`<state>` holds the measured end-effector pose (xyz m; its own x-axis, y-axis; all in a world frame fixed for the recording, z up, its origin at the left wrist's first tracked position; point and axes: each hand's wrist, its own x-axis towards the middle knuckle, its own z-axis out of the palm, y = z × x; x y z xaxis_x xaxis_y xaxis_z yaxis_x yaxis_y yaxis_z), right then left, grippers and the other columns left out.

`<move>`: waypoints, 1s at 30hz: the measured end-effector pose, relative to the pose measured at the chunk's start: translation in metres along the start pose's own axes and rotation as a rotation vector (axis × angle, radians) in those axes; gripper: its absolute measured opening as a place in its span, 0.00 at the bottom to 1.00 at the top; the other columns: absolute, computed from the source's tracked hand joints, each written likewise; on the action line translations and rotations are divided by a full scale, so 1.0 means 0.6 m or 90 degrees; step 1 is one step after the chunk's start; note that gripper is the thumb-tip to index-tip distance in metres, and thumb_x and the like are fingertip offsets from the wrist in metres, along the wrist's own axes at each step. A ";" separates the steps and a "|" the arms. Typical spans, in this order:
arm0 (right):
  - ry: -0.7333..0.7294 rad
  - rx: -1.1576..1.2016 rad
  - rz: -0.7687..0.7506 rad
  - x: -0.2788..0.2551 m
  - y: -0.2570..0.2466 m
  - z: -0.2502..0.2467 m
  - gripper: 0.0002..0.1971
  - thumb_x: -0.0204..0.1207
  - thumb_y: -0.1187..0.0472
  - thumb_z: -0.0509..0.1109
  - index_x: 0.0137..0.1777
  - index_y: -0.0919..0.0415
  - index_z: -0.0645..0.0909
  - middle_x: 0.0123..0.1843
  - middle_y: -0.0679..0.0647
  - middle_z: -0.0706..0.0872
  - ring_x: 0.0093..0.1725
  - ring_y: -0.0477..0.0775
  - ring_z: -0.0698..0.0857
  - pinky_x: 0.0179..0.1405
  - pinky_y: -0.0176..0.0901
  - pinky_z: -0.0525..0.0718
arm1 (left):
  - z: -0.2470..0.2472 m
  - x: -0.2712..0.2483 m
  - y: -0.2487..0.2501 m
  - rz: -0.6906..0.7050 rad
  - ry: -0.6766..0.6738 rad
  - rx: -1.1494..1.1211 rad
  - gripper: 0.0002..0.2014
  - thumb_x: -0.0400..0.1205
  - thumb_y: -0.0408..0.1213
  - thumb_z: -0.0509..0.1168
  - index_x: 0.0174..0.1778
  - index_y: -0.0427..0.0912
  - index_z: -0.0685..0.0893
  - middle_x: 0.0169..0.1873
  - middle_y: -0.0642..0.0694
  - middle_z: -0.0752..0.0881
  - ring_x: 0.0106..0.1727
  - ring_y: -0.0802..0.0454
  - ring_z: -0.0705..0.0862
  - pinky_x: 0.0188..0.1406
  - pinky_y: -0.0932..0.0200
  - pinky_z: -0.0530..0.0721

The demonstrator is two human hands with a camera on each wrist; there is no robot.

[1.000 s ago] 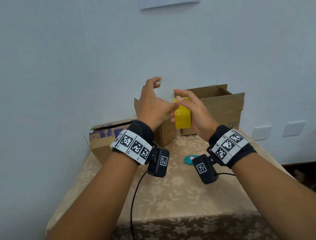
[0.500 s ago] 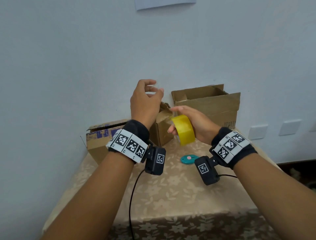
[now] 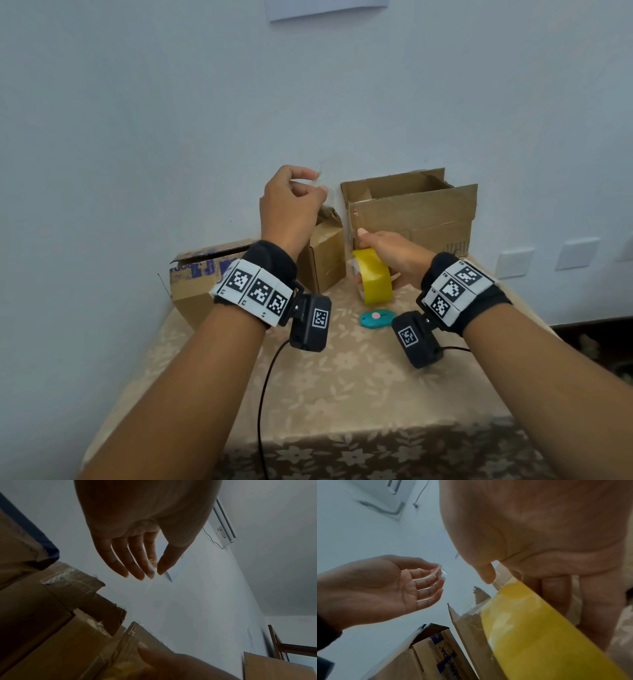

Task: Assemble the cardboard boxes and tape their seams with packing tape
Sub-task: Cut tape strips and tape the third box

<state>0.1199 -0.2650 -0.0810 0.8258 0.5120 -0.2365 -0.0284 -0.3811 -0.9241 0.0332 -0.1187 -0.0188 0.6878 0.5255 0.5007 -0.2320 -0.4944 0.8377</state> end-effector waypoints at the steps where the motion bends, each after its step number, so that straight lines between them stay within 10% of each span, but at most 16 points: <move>1: 0.036 -0.031 -0.014 -0.003 -0.003 -0.003 0.28 0.90 0.37 0.55 0.75 0.59 0.74 0.64 0.61 0.86 0.63 0.64 0.85 0.67 0.62 0.84 | 0.000 -0.001 0.002 -0.001 -0.003 0.000 0.10 0.81 0.35 0.74 0.55 0.51 0.85 0.36 0.51 0.88 0.40 0.57 0.88 0.56 0.45 0.90; 7: 0.190 -0.156 -0.080 -0.016 -0.023 -0.017 0.23 0.90 0.42 0.59 0.62 0.62 0.81 0.51 0.59 0.87 0.47 0.61 0.90 0.58 0.63 0.90 | -0.001 -0.009 0.010 -0.006 -0.020 0.021 0.10 0.78 0.39 0.75 0.50 0.57 0.84 0.37 0.48 0.91 0.44 0.51 0.91 0.60 0.37 0.88; 13: 0.240 -0.256 -0.142 -0.023 -0.030 -0.023 0.20 0.85 0.50 0.65 0.55 0.69 0.86 0.48 0.61 0.89 0.54 0.65 0.88 0.58 0.59 0.87 | 0.003 -0.009 0.002 -0.020 -0.046 0.022 0.13 0.69 0.46 0.74 0.49 0.58 0.85 0.36 0.53 0.92 0.45 0.52 0.92 0.63 0.34 0.86; 18: 0.266 -0.083 -0.248 -0.024 -0.045 -0.017 0.09 0.85 0.58 0.66 0.52 0.58 0.88 0.47 0.53 0.90 0.52 0.52 0.87 0.52 0.48 0.82 | 0.001 -0.011 0.013 -0.030 -0.054 -0.031 0.11 0.79 0.32 0.75 0.55 0.46 0.85 0.37 0.44 0.93 0.44 0.48 0.93 0.56 0.42 0.92; 24: 0.124 0.270 -0.235 -0.033 -0.090 0.016 0.13 0.89 0.54 0.61 0.64 0.58 0.83 0.49 0.60 0.93 0.49 0.58 0.92 0.55 0.54 0.91 | -0.020 -0.006 0.014 -0.060 -0.053 -0.083 0.11 0.81 0.28 0.74 0.58 0.39 0.85 0.42 0.35 0.92 0.40 0.47 0.93 0.45 0.52 0.93; 30: 0.039 0.281 -0.290 -0.027 -0.099 0.059 0.20 0.81 0.45 0.76 0.66 0.55 0.84 0.60 0.56 0.92 0.60 0.55 0.92 0.61 0.54 0.91 | -0.064 -0.002 0.015 -0.079 -0.051 -0.092 0.11 0.82 0.29 0.73 0.59 0.39 0.85 0.41 0.37 0.93 0.38 0.47 0.92 0.41 0.53 0.93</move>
<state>0.0881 -0.2235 -0.0327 0.8400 0.4982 0.2148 0.1143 0.2244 -0.9678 0.0038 -0.0970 -0.0035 0.7681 0.5167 0.3782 -0.2352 -0.3217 0.9172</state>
